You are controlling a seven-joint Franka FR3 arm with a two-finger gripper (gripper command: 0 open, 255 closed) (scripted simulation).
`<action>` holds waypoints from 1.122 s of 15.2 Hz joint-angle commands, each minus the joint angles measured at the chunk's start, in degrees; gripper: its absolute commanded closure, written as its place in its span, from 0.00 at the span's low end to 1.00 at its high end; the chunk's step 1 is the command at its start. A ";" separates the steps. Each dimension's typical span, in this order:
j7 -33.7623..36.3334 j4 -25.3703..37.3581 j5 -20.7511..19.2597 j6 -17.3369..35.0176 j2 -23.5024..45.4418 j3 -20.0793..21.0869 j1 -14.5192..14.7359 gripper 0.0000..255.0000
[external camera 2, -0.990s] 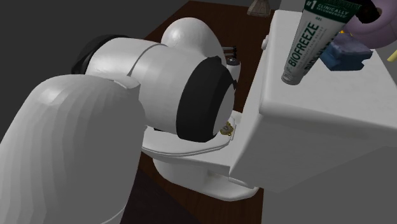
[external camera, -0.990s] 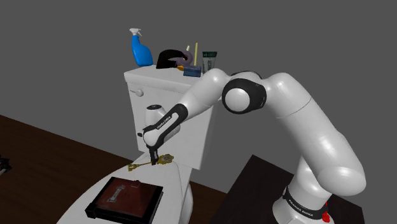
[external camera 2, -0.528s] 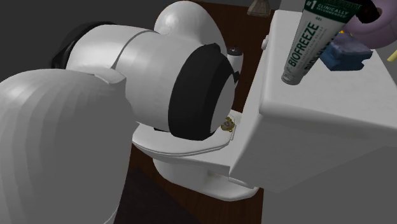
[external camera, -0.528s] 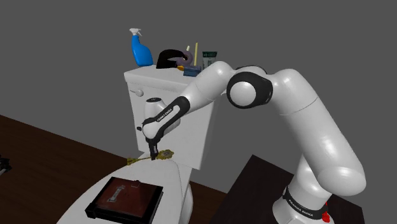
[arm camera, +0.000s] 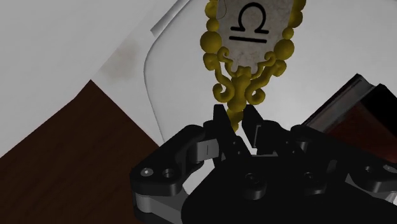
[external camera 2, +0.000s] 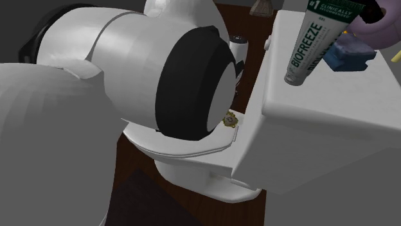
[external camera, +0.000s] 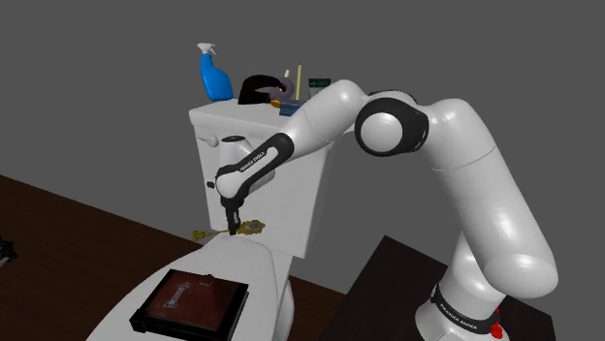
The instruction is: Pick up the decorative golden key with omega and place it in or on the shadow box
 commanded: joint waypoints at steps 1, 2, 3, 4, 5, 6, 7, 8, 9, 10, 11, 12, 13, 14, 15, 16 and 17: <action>0.02 -0.40 -0.03 -0.86 -1.25 -0.03 -0.03 1.00; 0.05 -0.47 -0.04 -1.33 -1.80 -0.04 -0.02 1.00; 0.06 -0.47 -0.05 -1.48 -1.94 -0.05 -0.02 1.00; 1.20 -1.36 -0.17 -1.05 -2.47 0.06 0.96 1.00; 2.34 -2.19 -0.29 -0.65 -2.96 0.16 1.96 1.00; 3.51 -2.94 -0.43 -0.29 -3.40 0.27 2.95 1.00; 4.69 -3.61 -0.56 0.04 -3.81 0.37 3.96 1.00; 5.87 -4.21 -0.70 0.33 -4.17 0.48 4.97 1.00; 7.07 -4.74 -0.85 0.59 -4.50 0.58 5.99 1.00; 8.29 -5.20 -1.00 0.82 -4.78 0.69 7.01 1.00; 9.51 -5.58 -1.16 1.02 -5.02 0.79 8.03 1.00; 10.74 -5.90 -1.32 1.18 -5.23 0.90 9.06 1.00; 11.98 -6.14 -1.49 1.31 -5.39 1.01 10.09 1.00; 13.22 -6.31 -1.65 1.41 -5.52 1.11 11.13 1.00; 14.46 -6.41 -1.82 1.48 -5.60 1.20 12.18 1.00; 15.72 -6.44 -1.99 1.52 -5.65 1.30 13.22 1.00; 16.97 -6.40 -2.17 1.52 -5.65 1.40 14.26 1.00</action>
